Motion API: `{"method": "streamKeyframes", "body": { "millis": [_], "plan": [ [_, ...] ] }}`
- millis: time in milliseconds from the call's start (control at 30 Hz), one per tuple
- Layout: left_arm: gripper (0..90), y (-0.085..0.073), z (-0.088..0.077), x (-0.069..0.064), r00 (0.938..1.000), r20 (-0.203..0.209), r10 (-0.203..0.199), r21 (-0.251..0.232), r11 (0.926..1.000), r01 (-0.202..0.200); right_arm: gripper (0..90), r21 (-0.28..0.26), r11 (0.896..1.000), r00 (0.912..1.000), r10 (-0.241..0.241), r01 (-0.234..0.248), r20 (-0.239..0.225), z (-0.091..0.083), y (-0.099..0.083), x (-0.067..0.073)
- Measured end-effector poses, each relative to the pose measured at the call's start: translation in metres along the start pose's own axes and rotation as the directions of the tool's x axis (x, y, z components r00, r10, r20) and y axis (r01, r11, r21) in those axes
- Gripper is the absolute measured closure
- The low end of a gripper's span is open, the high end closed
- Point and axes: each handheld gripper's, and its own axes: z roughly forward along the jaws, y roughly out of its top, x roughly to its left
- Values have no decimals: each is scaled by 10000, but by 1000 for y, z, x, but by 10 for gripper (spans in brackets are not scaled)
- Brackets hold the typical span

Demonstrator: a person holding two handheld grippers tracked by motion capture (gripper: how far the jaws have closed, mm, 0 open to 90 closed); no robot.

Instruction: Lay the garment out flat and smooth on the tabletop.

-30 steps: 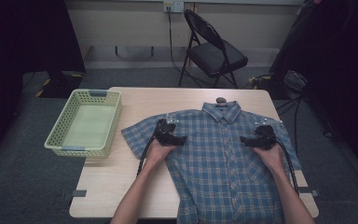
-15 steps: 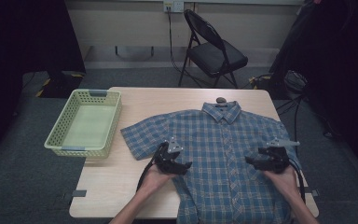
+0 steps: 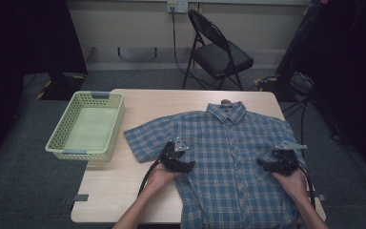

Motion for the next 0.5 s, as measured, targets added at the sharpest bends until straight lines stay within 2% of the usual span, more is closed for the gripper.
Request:
{"method": "streamKeyframes", "body": {
  "millis": [167,333,500],
  "plan": [
    [305,7,8,17,9997,-154,-171,-99,9998,169,161,25,10000,10000,13,-13,63,14,12,-12],
    [357,12,14,39,9989,-349,-321,-127,9994,316,146,78,9999,9999,71,-72,112,27,25,-15],
    [367,15,17,50,9978,-474,-459,-149,9989,453,145,76,9997,9994,221,-223,284,38,35,-15]
  ]
}}
